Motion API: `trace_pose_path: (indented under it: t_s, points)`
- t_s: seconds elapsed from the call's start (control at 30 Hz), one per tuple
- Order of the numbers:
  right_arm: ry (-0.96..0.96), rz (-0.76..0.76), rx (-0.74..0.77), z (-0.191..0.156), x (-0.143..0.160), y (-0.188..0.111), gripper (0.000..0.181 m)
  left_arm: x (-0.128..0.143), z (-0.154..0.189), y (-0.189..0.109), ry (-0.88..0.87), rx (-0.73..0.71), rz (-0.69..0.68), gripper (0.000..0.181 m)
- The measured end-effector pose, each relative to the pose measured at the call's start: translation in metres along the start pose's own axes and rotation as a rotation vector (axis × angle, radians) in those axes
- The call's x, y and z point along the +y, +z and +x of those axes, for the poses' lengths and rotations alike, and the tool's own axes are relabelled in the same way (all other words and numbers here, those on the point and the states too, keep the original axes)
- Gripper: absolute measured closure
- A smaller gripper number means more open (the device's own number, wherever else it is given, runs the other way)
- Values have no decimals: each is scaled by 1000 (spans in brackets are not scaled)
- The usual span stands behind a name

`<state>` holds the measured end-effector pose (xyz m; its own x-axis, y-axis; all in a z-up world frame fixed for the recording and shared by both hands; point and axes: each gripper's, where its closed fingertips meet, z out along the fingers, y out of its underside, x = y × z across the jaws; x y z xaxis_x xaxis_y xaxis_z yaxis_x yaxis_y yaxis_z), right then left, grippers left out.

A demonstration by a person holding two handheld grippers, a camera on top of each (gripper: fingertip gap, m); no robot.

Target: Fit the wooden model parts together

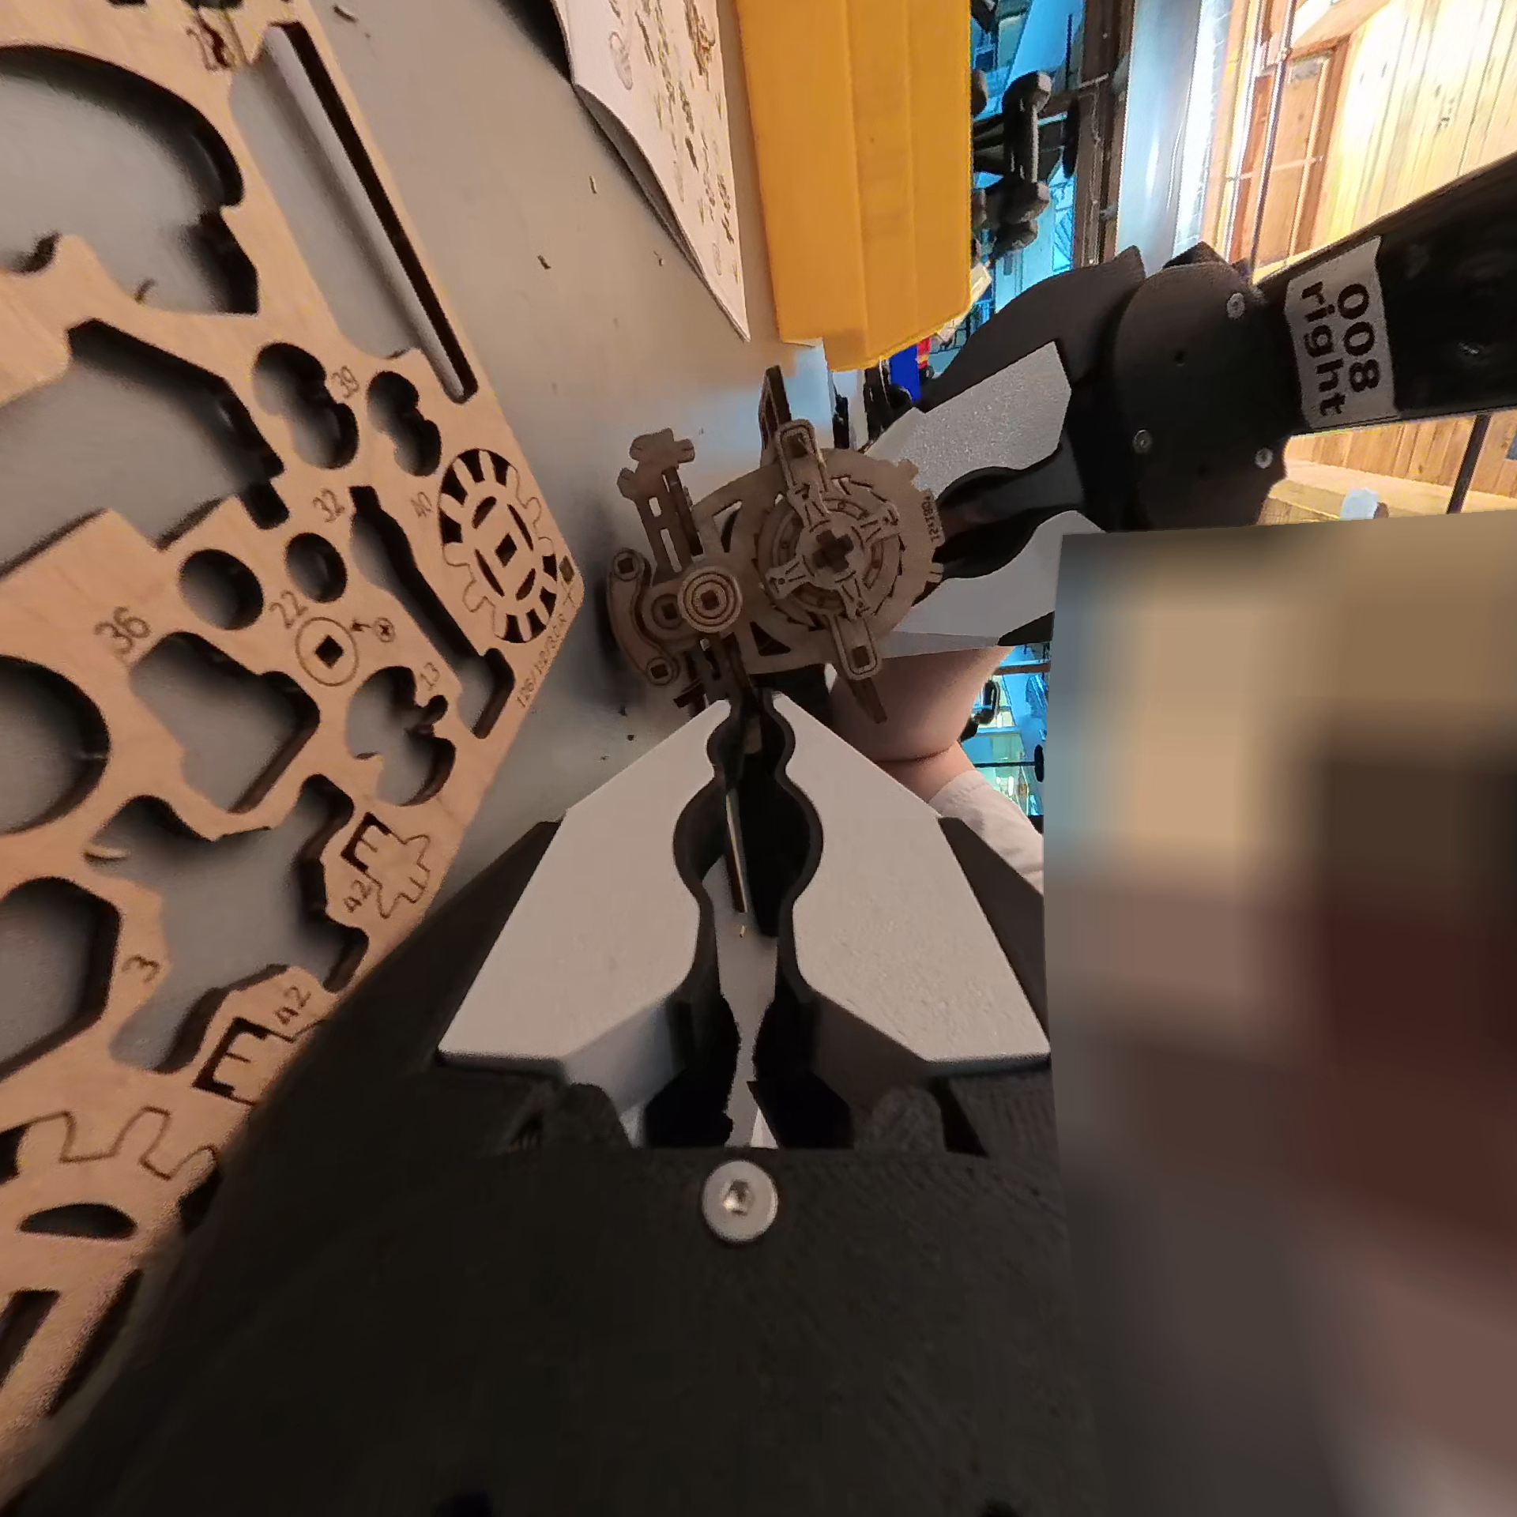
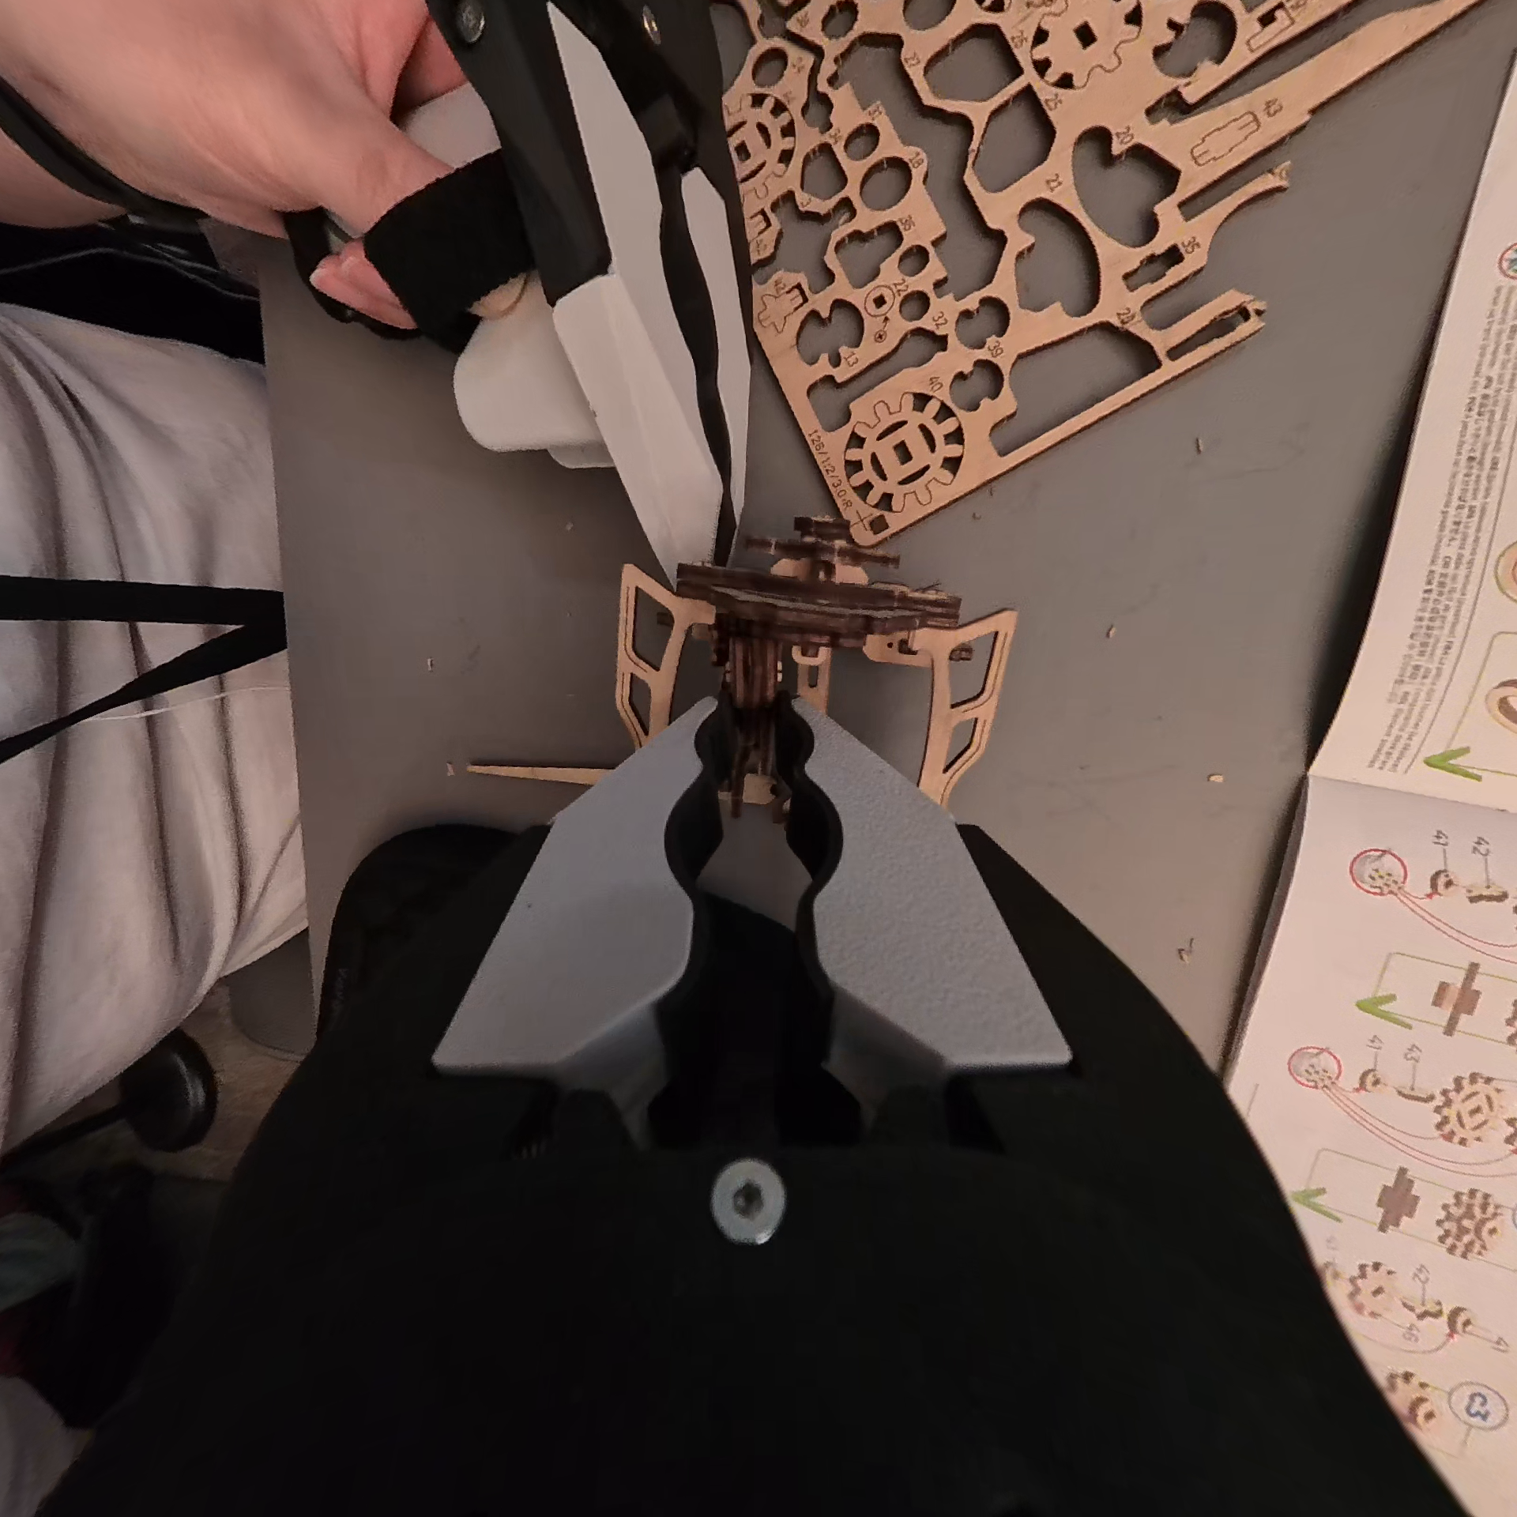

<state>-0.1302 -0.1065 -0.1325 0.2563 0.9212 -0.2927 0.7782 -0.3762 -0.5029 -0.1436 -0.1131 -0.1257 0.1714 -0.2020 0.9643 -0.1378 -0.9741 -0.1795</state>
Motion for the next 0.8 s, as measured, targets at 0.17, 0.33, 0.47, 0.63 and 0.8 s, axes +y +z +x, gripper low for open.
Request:
trace_pose_path:
  t_s: [0.17, 0.33, 0.47, 0.63, 0.8]
  points:
    - [36, -54, 8, 0, 2, 0, 171, 0, -3, 2, 70, -68, -4, 180]
    - [26, -96, 27, 2, 4, 0, 171, -2, -5, 4, 155, -170, -29, 180]
    - [6, -81, 24, 2, 4, -5, 171, -4, 0, 6, 96, -85, -25, 181]
    - [-5, -133, 43, 5, 10, -4, 171, -4, -5, 12, 94, -112, -59, 180]
    - [-53, -104, 67, 12, 9, -4, 171, -9, -4, 10, 105, -121, -53, 180]
